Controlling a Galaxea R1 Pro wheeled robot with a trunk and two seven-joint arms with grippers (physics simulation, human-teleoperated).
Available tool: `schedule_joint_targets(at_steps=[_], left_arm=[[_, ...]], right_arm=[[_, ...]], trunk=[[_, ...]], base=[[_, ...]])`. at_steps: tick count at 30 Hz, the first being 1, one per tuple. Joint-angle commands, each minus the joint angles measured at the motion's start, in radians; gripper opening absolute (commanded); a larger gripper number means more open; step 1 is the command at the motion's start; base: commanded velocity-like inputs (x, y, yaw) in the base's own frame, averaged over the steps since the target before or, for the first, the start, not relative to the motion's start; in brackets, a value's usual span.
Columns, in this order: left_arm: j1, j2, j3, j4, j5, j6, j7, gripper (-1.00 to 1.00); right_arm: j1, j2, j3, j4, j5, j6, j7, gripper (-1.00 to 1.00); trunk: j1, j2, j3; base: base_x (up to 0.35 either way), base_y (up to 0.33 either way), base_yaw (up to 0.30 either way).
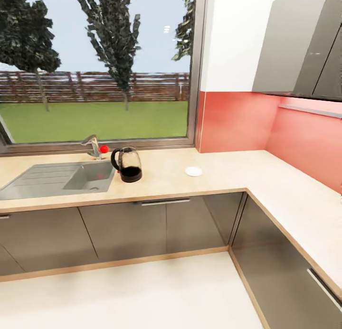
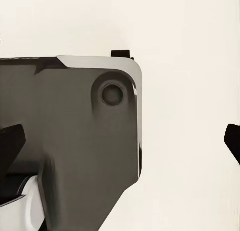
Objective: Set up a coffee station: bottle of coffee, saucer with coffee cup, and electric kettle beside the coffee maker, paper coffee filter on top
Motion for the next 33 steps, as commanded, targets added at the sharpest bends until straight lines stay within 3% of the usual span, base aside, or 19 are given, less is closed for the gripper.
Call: schedule_joint_targets(at_steps=[1, 16, 33], left_arm=[[0.001, 0.000, 0.003, -0.001, -0.003, -0.001, 0.002, 1.00], [0.001, 0.001, 0.002, 0.003, -0.002, -0.001, 0.001, 1.00], [0.001, 0.000, 0.003, 0.003, -0.002, -0.001, 0.001, 1.00]], right_arm=[[0.000, 0.000, -0.009, -0.001, 0.008, 0.001, 0.005, 1.00], [0.000, -0.002, -0.009, -0.001, 0.008, 0.000, 0.005, 1.00], [0.000, -0.002, -0.007, -0.001, 0.010, 0.000, 0.005, 1.00]], trunk=[[0.001, -0.002, -0.002], [0.001, -0.002, -0.002], [0.001, -0.002, -0.002]], base=[[0.000, -0.235, 0.004], [0.015, -0.264, 0.000], [0.194, -0.208, 0.000]])
